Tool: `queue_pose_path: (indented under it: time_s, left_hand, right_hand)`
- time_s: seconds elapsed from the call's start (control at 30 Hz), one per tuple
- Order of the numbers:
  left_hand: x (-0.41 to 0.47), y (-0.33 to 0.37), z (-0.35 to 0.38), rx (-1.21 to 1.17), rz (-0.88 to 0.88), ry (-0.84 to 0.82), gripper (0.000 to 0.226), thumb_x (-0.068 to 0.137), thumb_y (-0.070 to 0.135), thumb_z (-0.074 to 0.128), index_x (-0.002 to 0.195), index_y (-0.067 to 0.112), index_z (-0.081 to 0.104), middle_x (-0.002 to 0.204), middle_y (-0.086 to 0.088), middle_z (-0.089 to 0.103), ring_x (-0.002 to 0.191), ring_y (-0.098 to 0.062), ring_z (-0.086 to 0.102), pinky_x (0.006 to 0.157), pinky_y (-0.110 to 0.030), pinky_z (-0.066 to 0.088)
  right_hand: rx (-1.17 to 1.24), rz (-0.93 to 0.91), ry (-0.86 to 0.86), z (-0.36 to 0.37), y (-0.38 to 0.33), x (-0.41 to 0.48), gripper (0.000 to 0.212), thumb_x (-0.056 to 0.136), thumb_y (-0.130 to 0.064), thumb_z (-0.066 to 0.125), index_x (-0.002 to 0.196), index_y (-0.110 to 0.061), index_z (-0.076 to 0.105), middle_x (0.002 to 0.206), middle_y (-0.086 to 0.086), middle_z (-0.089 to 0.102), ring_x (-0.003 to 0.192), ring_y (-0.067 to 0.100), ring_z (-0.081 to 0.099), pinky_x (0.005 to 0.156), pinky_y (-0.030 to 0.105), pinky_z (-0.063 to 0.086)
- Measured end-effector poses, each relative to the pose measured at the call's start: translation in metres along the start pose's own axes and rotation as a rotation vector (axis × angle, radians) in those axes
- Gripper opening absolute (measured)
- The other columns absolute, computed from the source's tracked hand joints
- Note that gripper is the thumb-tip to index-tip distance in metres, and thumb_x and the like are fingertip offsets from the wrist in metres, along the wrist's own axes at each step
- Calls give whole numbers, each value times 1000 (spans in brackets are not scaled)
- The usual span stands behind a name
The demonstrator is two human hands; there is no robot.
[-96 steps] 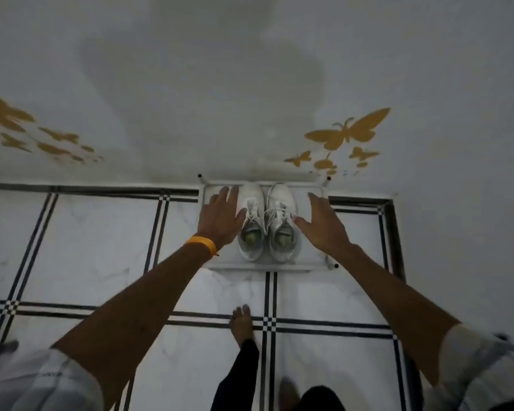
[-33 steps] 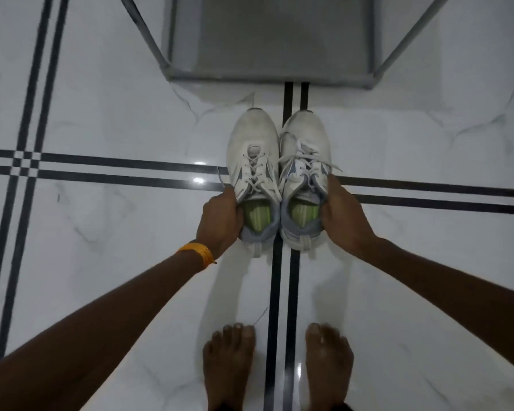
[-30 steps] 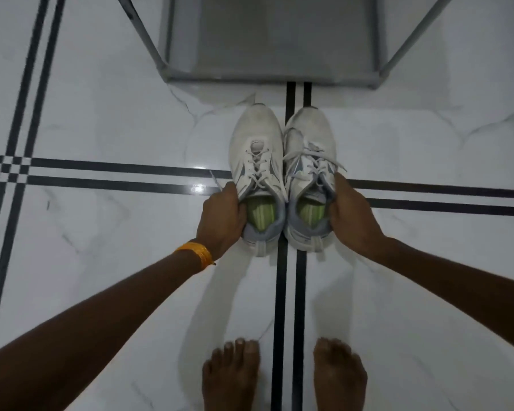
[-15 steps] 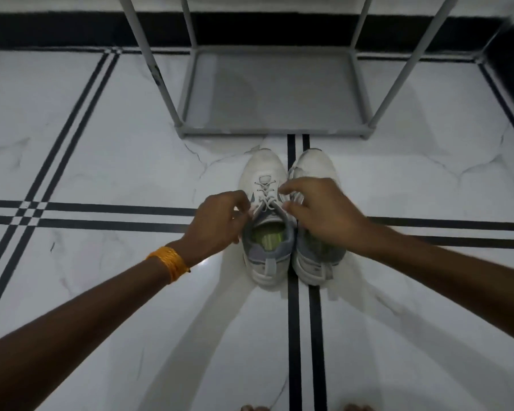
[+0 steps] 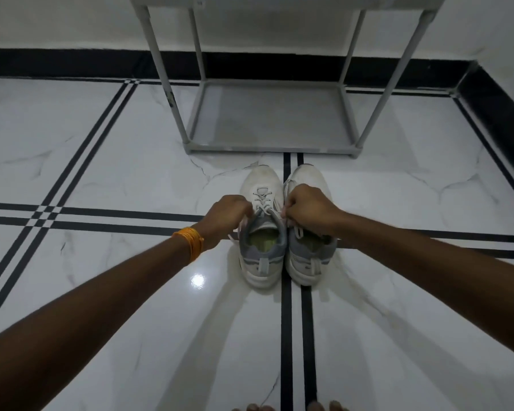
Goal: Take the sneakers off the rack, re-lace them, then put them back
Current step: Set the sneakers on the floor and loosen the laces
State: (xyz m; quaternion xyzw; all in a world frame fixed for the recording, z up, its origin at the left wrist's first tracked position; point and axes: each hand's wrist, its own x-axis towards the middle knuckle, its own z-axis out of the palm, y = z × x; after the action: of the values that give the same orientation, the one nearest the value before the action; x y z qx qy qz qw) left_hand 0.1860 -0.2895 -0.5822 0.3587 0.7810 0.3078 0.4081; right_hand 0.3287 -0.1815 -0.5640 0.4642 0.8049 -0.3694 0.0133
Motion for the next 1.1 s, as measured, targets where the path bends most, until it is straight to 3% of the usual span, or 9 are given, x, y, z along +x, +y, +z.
queue_pose_path:
  time_s: [0.1,0.2,0.27,0.37,0.53,0.83,0.9,0.97,1.1]
  left_hand:
    - [3,0,-1,-182,-69,8,14,89,19,59,78,10,60,71,-1,56,61,-14,53,50,-20,44]
    - [4,0,4,-226,-77,85,30,83,11,70,61,12,50,65,-5,50,59,-15,49,44,-21,42]
    - [6,-3,7,-256,-91,140,33,76,7,79,60,8,50,72,-14,61,62,-19,59,43,-22,48]
    - [6,-6,12,-227,-73,184,32,66,10,88,78,-5,63,91,-18,73,84,-27,72,69,-42,63]
    - [1,-3,16,-117,-46,216,37,61,20,91,88,4,73,91,-9,75,84,-22,73,72,-39,63]
    - [-10,3,12,-55,-6,256,36,63,25,90,74,-1,67,83,-18,73,83,-33,71,71,-47,61]
    - [-15,4,4,-22,16,233,34,71,29,84,64,8,59,72,-12,68,73,-29,68,57,-34,57]
    - [-22,7,-6,63,33,195,41,79,36,77,57,17,49,58,1,54,57,-14,54,42,-15,39]
    - [-29,20,-21,152,112,134,48,84,44,68,51,15,49,55,-2,50,59,-16,48,55,-25,35]
  right_hand:
    - [309,173,-53,-1,6,-1,21,91,1,45,84,8,64,67,15,66,47,17,58,46,25,48]
    - [532,250,-6,7,6,-6,17,84,-2,53,68,-6,57,58,8,52,45,16,43,44,27,35]
    - [498,199,92,13,8,-10,30,76,-8,74,58,-12,50,55,4,50,48,16,45,46,28,38]
    - [509,134,153,17,12,-16,45,61,-13,90,54,-15,46,54,0,50,49,11,47,45,25,39]
    - [408,103,245,23,13,-9,49,51,-16,94,48,-17,46,51,-2,54,52,14,51,48,25,39]
    - [286,26,264,22,12,-9,41,55,-22,93,53,-15,52,57,2,60,55,17,57,49,26,45]
    - [163,-34,227,11,12,-12,32,60,-26,89,56,-14,59,60,4,64,59,17,61,51,28,46]
    - [44,-87,116,-6,8,-18,26,67,-29,83,58,-12,65,60,5,65,62,20,63,54,30,45]
    - [16,-108,-68,-51,-11,-33,41,80,-32,75,49,-18,51,51,-4,47,48,11,41,47,23,31]
